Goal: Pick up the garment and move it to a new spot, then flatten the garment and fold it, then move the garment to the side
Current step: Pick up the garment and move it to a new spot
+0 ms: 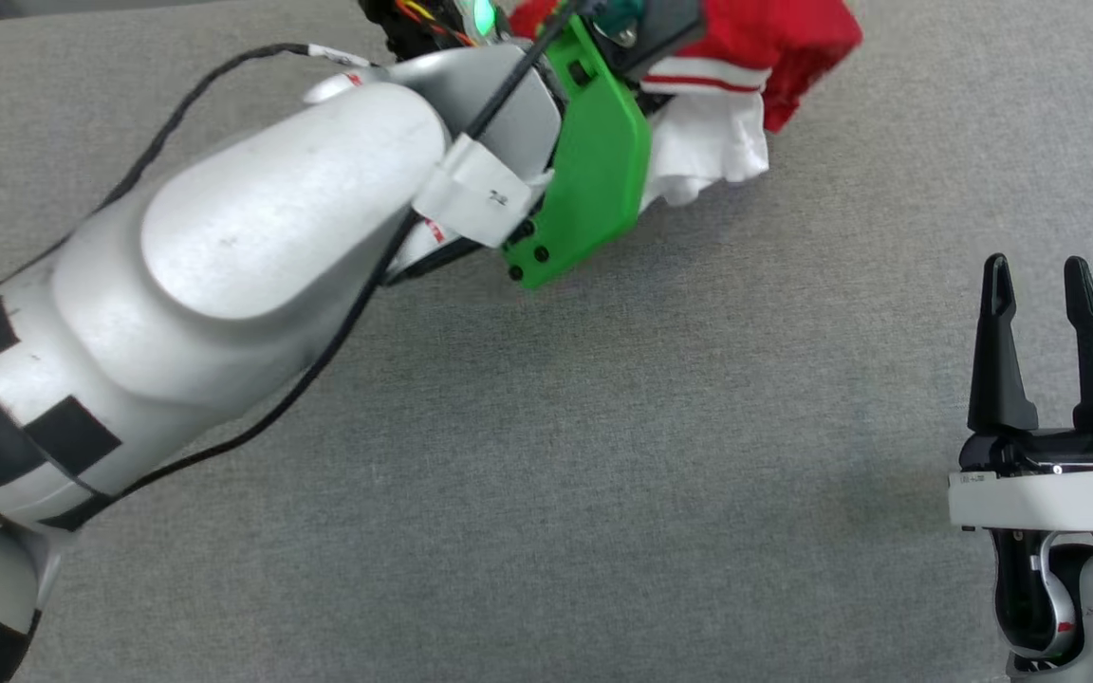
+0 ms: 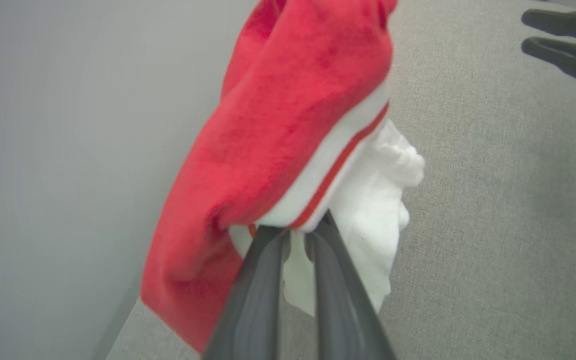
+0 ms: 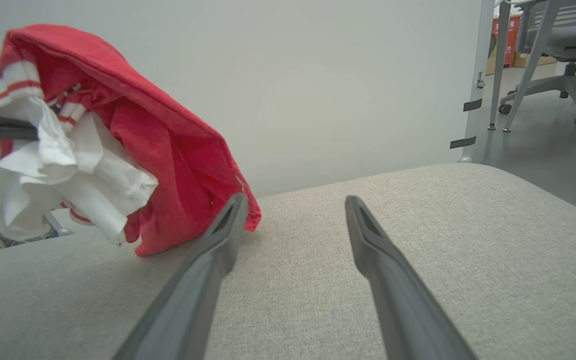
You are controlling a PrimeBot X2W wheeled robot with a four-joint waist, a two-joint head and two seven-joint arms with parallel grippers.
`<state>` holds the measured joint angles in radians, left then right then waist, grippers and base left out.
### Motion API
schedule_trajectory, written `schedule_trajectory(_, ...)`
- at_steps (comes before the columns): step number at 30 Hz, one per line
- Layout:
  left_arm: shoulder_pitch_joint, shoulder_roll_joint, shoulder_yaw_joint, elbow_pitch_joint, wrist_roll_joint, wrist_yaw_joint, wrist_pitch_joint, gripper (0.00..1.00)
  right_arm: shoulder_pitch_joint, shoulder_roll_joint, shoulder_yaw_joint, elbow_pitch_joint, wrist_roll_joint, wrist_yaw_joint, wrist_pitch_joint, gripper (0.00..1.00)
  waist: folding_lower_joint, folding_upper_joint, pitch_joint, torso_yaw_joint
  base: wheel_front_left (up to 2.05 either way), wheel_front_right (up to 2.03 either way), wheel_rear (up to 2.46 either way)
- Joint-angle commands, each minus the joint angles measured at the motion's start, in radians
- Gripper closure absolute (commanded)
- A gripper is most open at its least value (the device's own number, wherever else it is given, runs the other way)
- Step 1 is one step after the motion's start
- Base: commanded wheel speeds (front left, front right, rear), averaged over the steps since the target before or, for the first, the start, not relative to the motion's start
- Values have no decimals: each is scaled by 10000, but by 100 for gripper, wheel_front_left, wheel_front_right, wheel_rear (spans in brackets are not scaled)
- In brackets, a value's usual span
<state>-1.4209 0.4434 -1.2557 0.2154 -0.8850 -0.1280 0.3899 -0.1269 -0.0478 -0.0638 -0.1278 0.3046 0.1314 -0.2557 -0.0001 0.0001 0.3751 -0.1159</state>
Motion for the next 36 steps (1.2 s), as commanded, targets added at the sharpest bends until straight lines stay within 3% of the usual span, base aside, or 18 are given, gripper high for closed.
schedule_trajectory(1,111,-100,-110,115,-132,-27,106,100,-204,-24,24,28,89,-7,-61,0,1,-1,353,-299,0,0,0)
schedule_trajectory(6,1325,-278,-238,103,328,-27,1348,100,-369,-24,82,49,145,-7,-61,0,1,-1,538,-374,0,0,0)
schedule_trajectory(13,3052,151,-243,-19,753,-27,2221,100,-550,-24,158,71,173,-7,-61,0,1,-1,739,-412,0,0,0)
schedule_trajectory(18,3546,198,-244,7,848,-27,2133,100,-545,-24,177,145,86,-7,-61,0,1,-1,768,-264,0,0,0)
schedule_trajectory(20,3448,129,-244,161,970,-27,1599,0,-526,-24,187,174,22,-7,-61,0,1,-1,659,-163,0,0,0)
schedule_trajectory(26,2843,-214,-243,874,1165,-27,-992,0,-245,-24,197,235,-278,-7,-61,0,1,-1,-71,247,0,0,0)
schedule_trajectory(29,2810,-220,-244,1134,1145,-27,-1760,0,-46,-24,147,251,-387,-7,-61,0,1,-1,-486,425,0,0,0)
schedule_trajectory(33,2904,139,-87,1267,1056,-8,-2555,0,248,-24,129,259,-526,-7,-61,0,1,-1,-1029,654,0,0,0)
schedule_trajectory(36,3182,521,240,1175,1030,337,-3251,0,470,-24,75,255,-576,-7,-61,0,1,-1,-1390,835,0,0,0)
